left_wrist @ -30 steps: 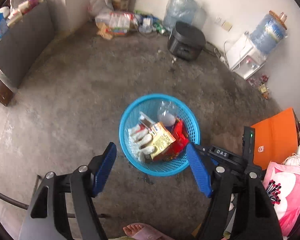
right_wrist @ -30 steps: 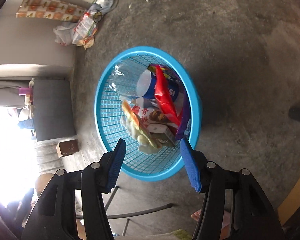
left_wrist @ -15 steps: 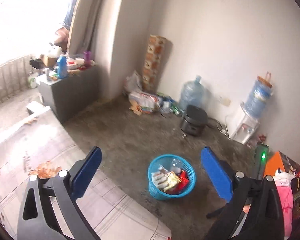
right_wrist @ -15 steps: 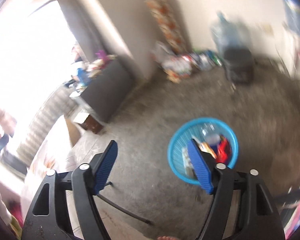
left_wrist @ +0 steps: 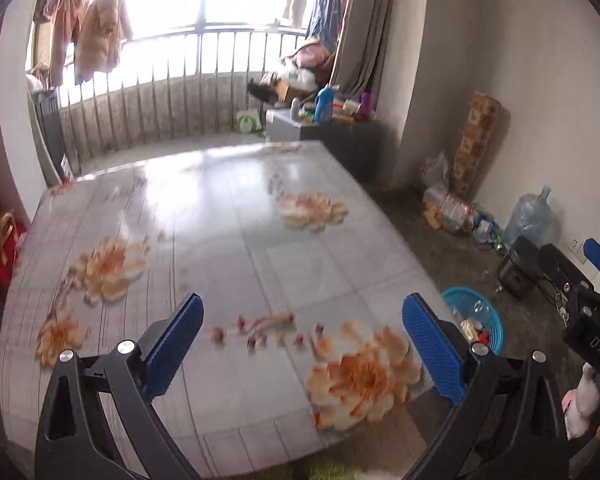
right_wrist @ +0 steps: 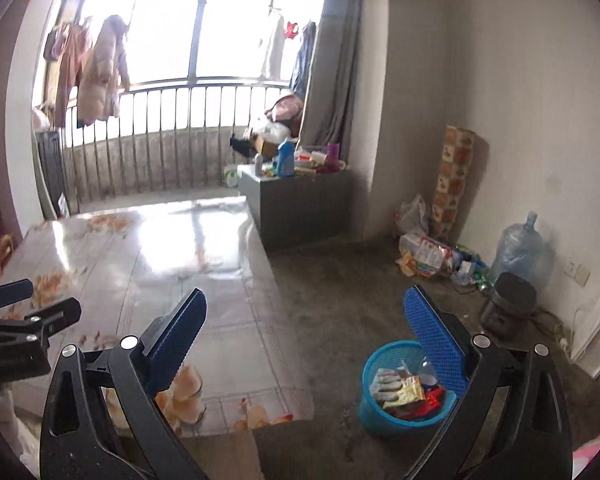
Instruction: Collect trash
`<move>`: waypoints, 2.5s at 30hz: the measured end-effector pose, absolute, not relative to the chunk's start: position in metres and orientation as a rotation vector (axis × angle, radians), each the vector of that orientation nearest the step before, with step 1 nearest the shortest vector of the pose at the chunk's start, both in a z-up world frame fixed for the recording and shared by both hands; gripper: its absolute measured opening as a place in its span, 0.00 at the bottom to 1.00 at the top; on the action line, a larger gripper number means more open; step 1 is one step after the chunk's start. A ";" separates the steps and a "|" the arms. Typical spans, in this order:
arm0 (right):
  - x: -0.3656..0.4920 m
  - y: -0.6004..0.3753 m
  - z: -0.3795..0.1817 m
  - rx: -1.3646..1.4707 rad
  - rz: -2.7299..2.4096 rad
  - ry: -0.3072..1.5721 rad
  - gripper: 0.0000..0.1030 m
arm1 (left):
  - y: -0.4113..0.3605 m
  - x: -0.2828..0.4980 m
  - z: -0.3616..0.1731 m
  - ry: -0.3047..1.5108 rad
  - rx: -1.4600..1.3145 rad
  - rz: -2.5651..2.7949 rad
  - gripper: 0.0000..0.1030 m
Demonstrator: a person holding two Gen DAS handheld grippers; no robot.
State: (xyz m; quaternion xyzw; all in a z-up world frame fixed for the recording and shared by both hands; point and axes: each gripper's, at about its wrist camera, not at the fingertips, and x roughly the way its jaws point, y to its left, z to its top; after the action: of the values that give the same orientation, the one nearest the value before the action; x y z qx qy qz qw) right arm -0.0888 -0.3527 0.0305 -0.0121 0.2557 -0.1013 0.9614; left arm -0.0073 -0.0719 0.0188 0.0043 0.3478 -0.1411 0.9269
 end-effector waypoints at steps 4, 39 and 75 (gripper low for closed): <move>-0.083 -0.338 0.003 -0.062 -0.153 0.667 0.93 | -0.064 -0.013 0.003 0.773 0.037 -0.199 0.95; -0.086 -0.362 -0.019 -0.010 -0.367 0.920 0.93 | -0.082 0.005 -0.031 0.933 0.176 -0.161 0.95; -0.085 -0.358 -0.024 0.006 -0.353 0.918 0.93 | -0.088 0.006 -0.031 0.931 0.204 -0.172 0.95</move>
State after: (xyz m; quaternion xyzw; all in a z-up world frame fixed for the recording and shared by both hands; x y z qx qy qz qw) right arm -0.0851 -0.3582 -0.0237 0.0030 0.4407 -0.1696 0.8815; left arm 0.0056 -0.0877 -0.0306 0.0979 0.4474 -0.0828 0.8851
